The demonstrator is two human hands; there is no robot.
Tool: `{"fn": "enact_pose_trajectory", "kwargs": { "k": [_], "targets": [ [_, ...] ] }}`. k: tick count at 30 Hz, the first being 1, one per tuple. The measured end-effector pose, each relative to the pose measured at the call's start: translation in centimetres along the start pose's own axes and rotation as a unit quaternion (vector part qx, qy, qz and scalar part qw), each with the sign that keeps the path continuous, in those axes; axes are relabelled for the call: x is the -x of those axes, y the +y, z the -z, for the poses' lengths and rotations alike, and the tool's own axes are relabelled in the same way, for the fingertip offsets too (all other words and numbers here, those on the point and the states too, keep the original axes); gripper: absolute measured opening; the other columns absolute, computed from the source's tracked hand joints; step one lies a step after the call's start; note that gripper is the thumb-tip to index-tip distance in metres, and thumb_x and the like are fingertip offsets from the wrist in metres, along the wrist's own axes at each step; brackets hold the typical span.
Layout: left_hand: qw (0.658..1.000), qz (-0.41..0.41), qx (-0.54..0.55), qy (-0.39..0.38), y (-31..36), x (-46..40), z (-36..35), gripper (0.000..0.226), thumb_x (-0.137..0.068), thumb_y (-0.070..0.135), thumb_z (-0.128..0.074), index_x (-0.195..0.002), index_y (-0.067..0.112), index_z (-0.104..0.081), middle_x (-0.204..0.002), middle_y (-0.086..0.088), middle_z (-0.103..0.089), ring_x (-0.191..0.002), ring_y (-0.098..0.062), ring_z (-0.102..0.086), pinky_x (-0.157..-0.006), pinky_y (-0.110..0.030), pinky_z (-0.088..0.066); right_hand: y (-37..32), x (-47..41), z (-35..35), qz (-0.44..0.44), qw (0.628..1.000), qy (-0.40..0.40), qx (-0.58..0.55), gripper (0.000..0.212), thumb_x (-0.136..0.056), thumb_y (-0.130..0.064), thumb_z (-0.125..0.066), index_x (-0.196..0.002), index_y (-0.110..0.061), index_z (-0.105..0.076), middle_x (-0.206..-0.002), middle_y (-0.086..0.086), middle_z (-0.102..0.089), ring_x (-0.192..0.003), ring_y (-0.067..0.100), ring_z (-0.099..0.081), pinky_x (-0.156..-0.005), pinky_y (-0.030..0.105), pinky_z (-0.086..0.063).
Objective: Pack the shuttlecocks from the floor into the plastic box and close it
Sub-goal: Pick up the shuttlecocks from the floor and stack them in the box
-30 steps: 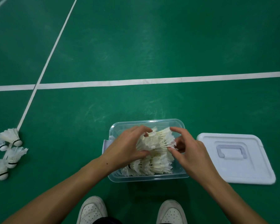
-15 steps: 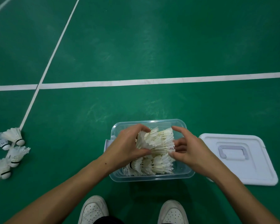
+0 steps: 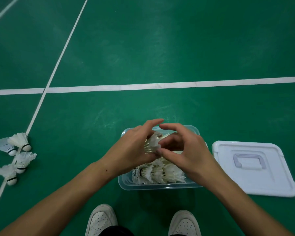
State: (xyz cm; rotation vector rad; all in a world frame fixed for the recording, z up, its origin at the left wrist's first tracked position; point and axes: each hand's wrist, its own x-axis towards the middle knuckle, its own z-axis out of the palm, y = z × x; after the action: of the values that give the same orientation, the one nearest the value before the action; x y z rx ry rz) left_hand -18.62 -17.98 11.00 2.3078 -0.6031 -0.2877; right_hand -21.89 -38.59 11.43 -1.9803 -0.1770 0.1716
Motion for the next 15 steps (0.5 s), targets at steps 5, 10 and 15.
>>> {"fn": "enact_pose_trajectory", "kwargs": {
  "k": [5, 10, 15],
  "targets": [
    [0.999, -0.015, 0.021, -0.025, -0.6, 0.4, 0.7, 0.083, -0.083, 0.036, -0.087, -0.152, 0.036, -0.041, -0.132, 0.013, -0.069, -0.109, 0.002, -0.064, -0.084, -0.016, -0.05, -0.2, 0.8, -0.9, 0.002, 1.0, 0.029, -0.01, 0.053, -0.087, -0.011, -0.085, -0.134, -0.026, -0.063, -0.089, -0.012, -0.077, -0.085, 0.006, -0.076, -0.079, 0.018, -0.06],
    [0.998, 0.003, 0.049, -0.028, -2.0, 2.2, 3.1, 0.082, -0.074, 0.055, -0.088, -0.145, 0.036, -0.052, -0.136, 0.023, -0.063, -0.112, -0.008, -0.065, -0.082, -0.022, -0.052, 0.4, 2.9, -2.7, -0.007, 0.998, 0.013, 0.054, 0.06, -0.088, -0.013, -0.084, -0.139, -0.031, -0.057, -0.09, -0.014, -0.074, -0.086, 0.001, -0.073, -0.079, 0.018, -0.061],
    [0.996, 0.046, 0.079, 0.022, -3.4, 3.7, 4.1, 0.069, -0.076, 0.057, -0.083, -0.136, 0.035, -0.059, -0.128, 0.023, -0.068, -0.109, -0.009, -0.068, -0.082, -0.034, -0.056, 1.5, 4.0, -5.4, -0.015, 0.995, -0.033, 0.094, 0.065, -0.091, -0.017, -0.082, -0.144, -0.035, -0.05, -0.091, -0.017, -0.071, -0.086, -0.001, -0.07, -0.078, 0.02, -0.061]
  ]
}}
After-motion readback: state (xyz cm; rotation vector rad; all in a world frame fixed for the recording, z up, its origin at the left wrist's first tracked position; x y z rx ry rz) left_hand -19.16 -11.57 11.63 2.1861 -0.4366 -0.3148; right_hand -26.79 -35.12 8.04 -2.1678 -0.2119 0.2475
